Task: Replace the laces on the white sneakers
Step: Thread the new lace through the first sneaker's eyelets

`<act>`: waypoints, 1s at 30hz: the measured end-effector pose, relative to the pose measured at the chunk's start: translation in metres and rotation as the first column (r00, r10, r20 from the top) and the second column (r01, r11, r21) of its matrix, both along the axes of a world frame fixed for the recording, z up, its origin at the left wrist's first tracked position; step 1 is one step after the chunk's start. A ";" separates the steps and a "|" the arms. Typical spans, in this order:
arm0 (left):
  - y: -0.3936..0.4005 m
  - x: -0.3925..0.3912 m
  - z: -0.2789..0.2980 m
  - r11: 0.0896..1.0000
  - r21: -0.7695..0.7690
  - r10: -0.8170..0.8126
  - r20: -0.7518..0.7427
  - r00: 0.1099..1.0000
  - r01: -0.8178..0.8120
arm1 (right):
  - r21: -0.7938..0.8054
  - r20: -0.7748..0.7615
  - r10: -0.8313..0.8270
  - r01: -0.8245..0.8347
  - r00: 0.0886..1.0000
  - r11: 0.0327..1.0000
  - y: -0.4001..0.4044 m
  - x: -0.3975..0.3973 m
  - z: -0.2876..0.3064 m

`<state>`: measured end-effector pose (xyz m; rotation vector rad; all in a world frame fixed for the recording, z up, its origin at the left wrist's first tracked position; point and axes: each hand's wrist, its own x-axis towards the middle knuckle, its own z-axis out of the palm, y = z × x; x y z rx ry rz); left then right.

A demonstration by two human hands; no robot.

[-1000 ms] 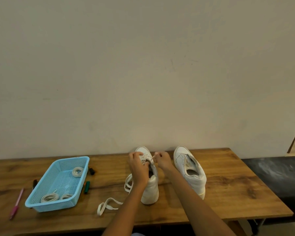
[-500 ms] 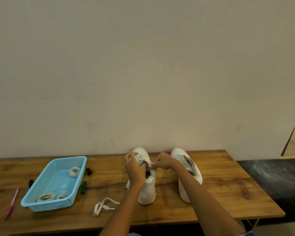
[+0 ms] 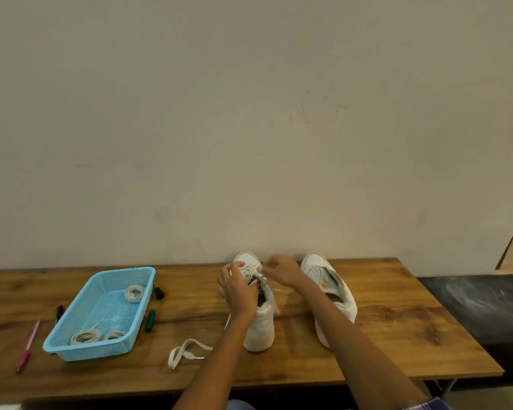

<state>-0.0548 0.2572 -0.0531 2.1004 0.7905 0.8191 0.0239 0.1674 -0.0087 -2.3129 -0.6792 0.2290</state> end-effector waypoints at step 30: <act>0.046 -0.017 0.002 0.902 -0.397 -0.275 -0.222 0.935 0.171 | -0.011 0.068 -0.084 0.085 0.994 0.996 0.000 -0.016 -0.021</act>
